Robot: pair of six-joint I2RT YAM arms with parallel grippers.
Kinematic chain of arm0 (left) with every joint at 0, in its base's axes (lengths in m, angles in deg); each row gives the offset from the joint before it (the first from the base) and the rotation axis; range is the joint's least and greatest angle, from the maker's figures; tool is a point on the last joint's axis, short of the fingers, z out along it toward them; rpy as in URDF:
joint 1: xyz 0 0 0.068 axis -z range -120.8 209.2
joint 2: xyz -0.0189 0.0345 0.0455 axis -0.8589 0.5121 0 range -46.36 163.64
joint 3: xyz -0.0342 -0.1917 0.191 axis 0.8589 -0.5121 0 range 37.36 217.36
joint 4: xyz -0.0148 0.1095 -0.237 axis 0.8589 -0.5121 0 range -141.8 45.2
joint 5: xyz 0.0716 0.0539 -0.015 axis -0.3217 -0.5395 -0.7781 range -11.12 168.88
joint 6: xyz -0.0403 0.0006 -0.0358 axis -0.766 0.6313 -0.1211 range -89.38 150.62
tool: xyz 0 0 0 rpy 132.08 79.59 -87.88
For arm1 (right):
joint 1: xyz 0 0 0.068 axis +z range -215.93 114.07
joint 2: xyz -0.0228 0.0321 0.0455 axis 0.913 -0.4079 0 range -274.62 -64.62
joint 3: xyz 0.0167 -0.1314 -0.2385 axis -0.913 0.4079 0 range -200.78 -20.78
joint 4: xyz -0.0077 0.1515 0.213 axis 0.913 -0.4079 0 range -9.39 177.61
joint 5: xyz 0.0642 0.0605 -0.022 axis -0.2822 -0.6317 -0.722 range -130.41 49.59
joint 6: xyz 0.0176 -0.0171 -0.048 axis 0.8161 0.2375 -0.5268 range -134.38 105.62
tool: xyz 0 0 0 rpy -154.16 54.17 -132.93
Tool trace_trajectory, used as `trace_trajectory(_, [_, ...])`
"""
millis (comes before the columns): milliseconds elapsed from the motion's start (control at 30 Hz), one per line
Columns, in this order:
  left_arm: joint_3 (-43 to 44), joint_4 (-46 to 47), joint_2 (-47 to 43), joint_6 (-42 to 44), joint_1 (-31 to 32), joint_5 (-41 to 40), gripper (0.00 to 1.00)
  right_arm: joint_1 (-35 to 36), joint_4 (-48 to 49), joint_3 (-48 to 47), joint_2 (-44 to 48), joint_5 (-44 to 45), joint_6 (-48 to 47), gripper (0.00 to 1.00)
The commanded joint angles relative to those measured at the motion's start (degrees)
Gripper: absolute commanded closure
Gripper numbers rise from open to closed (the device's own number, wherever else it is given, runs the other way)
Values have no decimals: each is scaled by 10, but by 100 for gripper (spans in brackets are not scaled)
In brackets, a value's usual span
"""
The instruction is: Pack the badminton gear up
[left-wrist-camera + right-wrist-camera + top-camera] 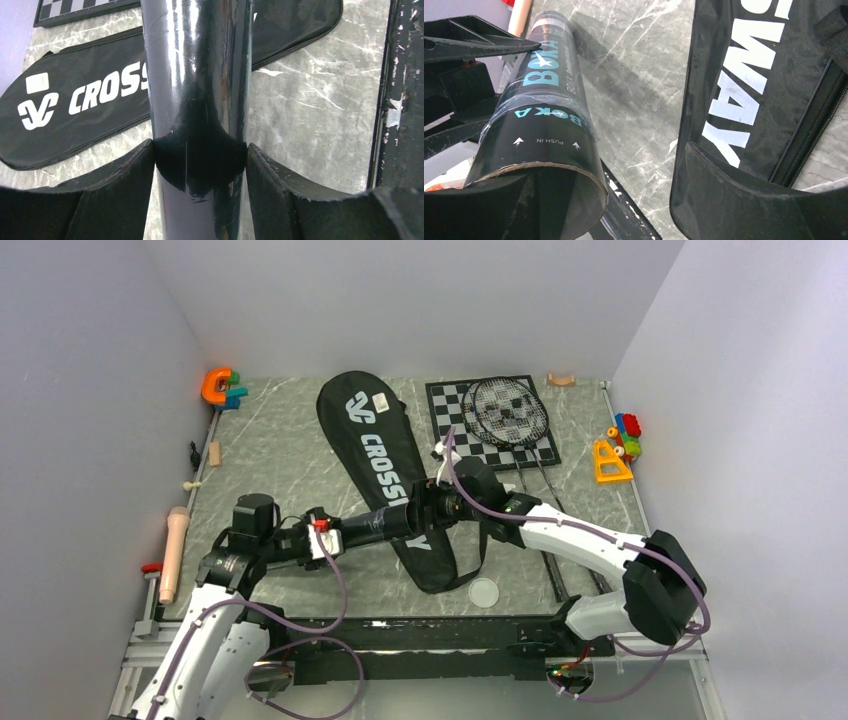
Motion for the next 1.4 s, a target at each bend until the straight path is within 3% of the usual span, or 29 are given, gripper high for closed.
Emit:
trace_trajectory(0, [27,43,-4,-2,2,39,98,7,35,-40,-6,-19,9,18])
trace_trajectory(400, [-4,42,-10,19,2,18,99,-169,-128,-35,163,-25,-7,9])
trace_trajectory(667, [-11,43,-18,12,2,-3,98,-325,-201,-6,104,66,30,11])
trace_trajectory(1133, [-21,39,-35,10,2,-3,98,-340,-102,40,-19,194,103,20])
trace_trajectory(1367, [-28,37,-38,14,2,-7,98,-340,-35,40,-74,201,124,35])
